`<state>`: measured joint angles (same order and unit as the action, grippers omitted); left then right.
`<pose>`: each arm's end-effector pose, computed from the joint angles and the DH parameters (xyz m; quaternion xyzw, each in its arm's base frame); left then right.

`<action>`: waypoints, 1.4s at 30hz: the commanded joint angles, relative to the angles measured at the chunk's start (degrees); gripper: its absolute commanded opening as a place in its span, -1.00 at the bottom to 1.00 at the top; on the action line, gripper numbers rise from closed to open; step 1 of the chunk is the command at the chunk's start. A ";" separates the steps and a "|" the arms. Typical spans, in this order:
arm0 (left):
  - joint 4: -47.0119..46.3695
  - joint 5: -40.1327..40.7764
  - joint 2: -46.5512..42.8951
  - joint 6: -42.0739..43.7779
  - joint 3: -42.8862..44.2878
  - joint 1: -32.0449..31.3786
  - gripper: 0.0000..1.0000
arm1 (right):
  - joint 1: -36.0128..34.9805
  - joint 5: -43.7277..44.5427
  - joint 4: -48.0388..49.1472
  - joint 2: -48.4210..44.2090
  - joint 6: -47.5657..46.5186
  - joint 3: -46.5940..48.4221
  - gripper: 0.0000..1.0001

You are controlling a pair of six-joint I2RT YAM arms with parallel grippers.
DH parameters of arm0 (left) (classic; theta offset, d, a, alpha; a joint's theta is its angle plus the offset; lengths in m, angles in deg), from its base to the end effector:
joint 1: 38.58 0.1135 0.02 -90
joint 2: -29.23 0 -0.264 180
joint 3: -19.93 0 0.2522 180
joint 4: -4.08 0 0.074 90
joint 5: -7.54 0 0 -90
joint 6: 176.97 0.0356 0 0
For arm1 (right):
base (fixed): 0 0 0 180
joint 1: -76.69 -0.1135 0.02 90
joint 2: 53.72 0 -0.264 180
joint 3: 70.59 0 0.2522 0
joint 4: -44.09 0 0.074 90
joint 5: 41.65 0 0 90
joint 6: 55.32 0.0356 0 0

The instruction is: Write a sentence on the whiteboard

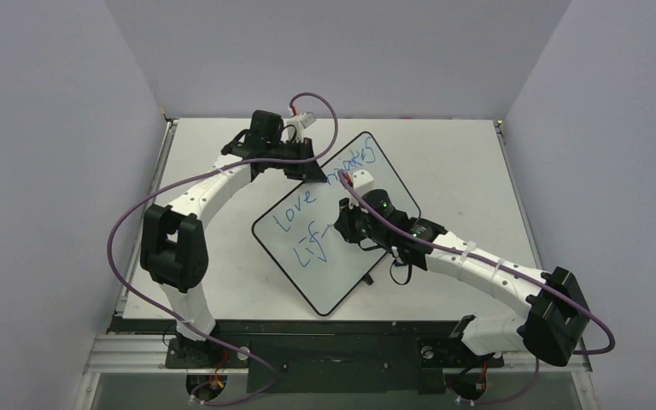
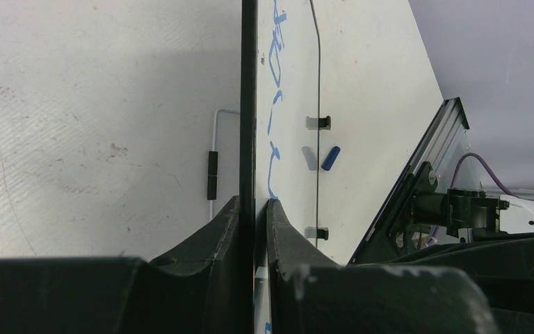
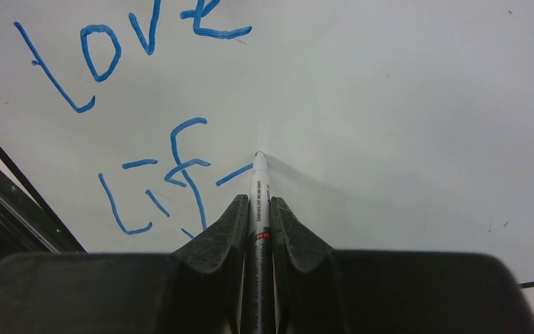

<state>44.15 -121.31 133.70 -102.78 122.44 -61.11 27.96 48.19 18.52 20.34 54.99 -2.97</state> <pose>0.3735 -0.1791 0.2924 0.1855 0.8522 -0.4129 0.2623 0.1919 0.2188 0.2810 -0.2154 0.8477 0.2757 0.3987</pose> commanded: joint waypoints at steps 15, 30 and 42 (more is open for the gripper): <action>2.65 1.25 -1.68 4.21 -0.95 -1.38 -1.00 | -4.16 -1.16 -1.08 1.35 -1.86 2.97 -1.00; 2.87 1.33 -1.92 4.39 -0.86 -1.38 -1.00 | -4.31 2.38 -2.79 -3.08 -0.96 -3.04 -1.00; 2.87 1.42 -2.42 4.51 -1.13 -1.38 -1.00 | -2.83 6.73 -4.44 -3.03 -0.92 -1.26 -1.00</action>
<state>44.21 -121.31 133.35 -102.74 122.35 -61.08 24.14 51.42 14.67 17.94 53.75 -5.96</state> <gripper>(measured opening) 0.106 0.105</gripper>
